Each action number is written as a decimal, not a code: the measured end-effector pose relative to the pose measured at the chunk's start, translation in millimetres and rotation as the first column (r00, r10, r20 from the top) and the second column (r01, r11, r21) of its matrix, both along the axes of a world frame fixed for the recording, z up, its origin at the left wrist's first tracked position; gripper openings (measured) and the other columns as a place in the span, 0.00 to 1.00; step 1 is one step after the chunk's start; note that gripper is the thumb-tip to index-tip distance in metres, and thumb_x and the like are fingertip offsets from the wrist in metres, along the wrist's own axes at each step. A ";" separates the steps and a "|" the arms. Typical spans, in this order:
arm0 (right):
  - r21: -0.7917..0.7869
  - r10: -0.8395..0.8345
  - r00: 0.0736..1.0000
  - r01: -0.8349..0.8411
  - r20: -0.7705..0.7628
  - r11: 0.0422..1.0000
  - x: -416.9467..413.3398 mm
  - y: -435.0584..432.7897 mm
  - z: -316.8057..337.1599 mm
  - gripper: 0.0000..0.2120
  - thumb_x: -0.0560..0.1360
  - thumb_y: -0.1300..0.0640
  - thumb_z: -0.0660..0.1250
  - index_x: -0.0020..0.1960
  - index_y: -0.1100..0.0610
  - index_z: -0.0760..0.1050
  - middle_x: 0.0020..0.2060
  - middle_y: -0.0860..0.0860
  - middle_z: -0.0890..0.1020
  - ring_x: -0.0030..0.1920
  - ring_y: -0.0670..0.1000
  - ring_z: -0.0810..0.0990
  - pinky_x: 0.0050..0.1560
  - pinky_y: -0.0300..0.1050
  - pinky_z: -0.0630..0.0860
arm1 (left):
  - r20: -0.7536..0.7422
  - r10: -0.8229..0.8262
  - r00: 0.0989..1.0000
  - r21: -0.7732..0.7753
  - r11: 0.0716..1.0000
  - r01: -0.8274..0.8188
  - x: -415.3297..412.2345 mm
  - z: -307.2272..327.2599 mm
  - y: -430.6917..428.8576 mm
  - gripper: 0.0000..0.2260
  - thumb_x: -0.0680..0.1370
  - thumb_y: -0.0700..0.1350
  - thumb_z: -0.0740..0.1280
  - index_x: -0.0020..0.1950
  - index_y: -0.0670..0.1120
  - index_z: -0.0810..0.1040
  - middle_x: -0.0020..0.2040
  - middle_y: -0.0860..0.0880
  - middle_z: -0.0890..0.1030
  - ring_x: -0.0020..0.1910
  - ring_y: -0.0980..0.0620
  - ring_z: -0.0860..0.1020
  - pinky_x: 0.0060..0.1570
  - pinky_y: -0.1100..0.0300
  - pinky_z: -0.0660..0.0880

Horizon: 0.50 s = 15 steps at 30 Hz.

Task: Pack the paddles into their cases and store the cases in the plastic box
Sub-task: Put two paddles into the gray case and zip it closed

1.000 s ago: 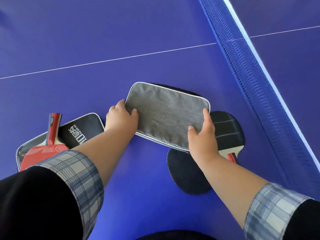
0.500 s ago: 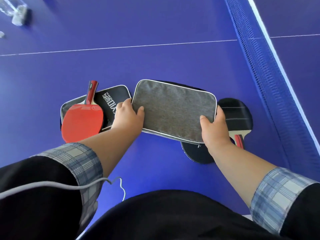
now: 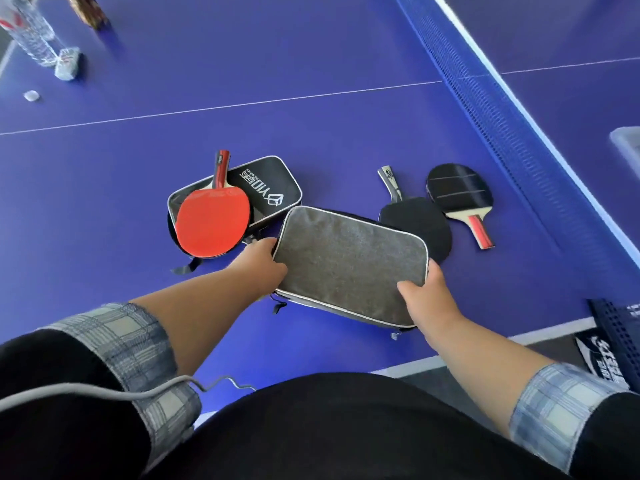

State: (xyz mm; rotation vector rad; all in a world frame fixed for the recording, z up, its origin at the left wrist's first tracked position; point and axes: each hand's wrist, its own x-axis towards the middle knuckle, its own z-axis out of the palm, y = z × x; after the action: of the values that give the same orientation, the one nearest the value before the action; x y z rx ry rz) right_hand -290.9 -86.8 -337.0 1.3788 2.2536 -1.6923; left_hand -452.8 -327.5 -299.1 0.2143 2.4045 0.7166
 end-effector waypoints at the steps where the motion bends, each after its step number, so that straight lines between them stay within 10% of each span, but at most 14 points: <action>1: -0.023 0.000 0.999 0.001 0.034 1.000 8.9 -8.4 -4.3 0.22 0.74 0.57 0.66 0.66 0.44 0.69 0.55 0.46 0.81 0.54 0.51 0.80 0.53 0.50 0.78 | 0.017 -0.001 1.000 0.000 1.000 0.001 4.9 -2.0 -6.7 0.22 0.74 0.40 0.60 0.68 0.50 0.73 0.53 0.47 0.79 0.43 0.46 0.79 0.31 0.59 0.72; 8: -0.173 -0.069 0.988 0.093 0.138 0.980 47.0 -33.5 -20.3 0.13 0.71 0.51 0.70 0.53 0.41 0.72 0.55 0.48 0.81 0.53 0.51 0.81 0.51 0.53 0.80 | 0.052 -0.103 0.993 -0.072 0.992 0.106 21.7 -23.1 -20.9 0.27 0.74 0.36 0.57 0.73 0.51 0.69 0.56 0.42 0.78 0.51 0.40 0.78 0.46 0.50 0.80; 15: -0.332 -0.237 0.961 0.272 0.144 0.903 63.2 -42.0 -29.3 0.20 0.73 0.52 0.72 0.62 0.50 0.72 0.58 0.51 0.81 0.54 0.54 0.82 0.54 0.56 0.80 | -0.016 -0.137 0.990 -0.048 0.990 0.136 11.5 -22.1 17.0 0.23 0.75 0.36 0.56 0.70 0.48 0.71 0.57 0.42 0.78 0.52 0.39 0.77 0.49 0.51 0.76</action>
State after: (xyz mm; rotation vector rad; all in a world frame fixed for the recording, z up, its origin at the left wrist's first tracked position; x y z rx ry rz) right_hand -227.7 -128.8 -366.3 1.6756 1.6698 -1.9272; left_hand -441.3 -310.4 -321.2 0.3642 2.3951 0.5979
